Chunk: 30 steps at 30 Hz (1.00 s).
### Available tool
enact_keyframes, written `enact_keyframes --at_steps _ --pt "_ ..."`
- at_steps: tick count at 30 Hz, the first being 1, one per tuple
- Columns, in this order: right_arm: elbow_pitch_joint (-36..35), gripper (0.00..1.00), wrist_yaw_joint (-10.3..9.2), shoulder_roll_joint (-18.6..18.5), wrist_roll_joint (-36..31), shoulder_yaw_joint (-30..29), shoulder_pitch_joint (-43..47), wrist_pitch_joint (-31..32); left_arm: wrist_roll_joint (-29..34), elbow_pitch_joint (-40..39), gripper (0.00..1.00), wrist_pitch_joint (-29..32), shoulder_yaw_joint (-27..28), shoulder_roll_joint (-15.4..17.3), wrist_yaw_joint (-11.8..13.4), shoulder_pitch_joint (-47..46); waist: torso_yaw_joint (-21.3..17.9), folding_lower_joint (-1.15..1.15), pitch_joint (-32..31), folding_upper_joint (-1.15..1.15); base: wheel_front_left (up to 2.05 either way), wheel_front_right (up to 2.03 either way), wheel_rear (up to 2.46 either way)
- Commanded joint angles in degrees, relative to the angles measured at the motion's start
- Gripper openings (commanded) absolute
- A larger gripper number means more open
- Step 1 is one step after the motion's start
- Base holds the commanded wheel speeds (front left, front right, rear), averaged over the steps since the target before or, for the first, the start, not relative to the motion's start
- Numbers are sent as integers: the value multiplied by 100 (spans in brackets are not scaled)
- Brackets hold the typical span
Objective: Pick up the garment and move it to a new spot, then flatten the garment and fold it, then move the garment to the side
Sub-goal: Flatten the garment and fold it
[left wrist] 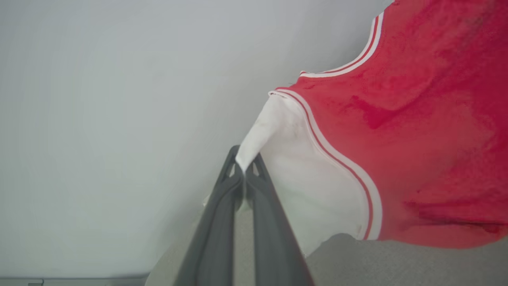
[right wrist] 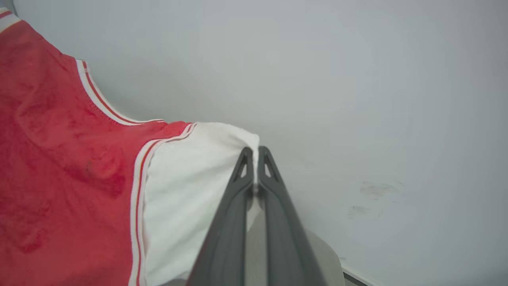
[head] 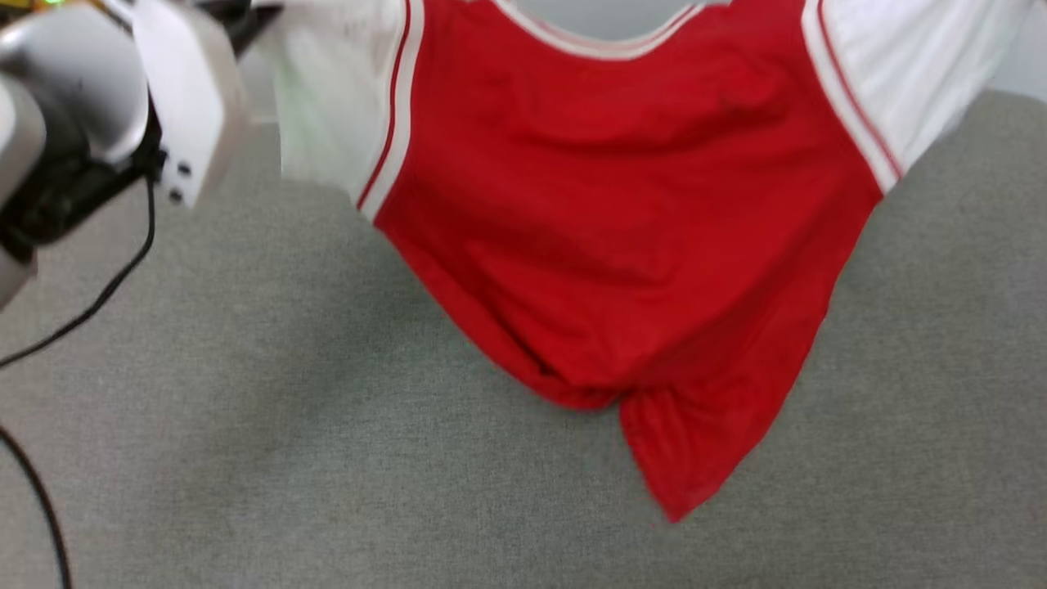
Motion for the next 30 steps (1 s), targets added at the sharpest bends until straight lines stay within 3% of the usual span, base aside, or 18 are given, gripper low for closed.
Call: enact_keyframes --at_steps 1,14,21,30 --pt "151 0 -4 167 -155 -111 -287 -2 67 156 0 -67 87 -185 -3 -257 50 0 219 0 0 0 0" --pt "1352 0 -5 1150 -1378 -582 -2594 -272 466 1592 0 -417 583 -1116 -208 -2194 119 0 1365 0 0 0 0" --pt "2058 0 -5 1518 -1871 -779 -3728 -630 650 2197 0 -864 816 -1407 -263 -3061 202 0 1745 0 0 0 0" --pt "2998 0 -5 1819 -2150 -725 -4459 -1078 732 2965 0 -1357 753 -1610 -373 -3571 321 0 1866 0 0 0 0"
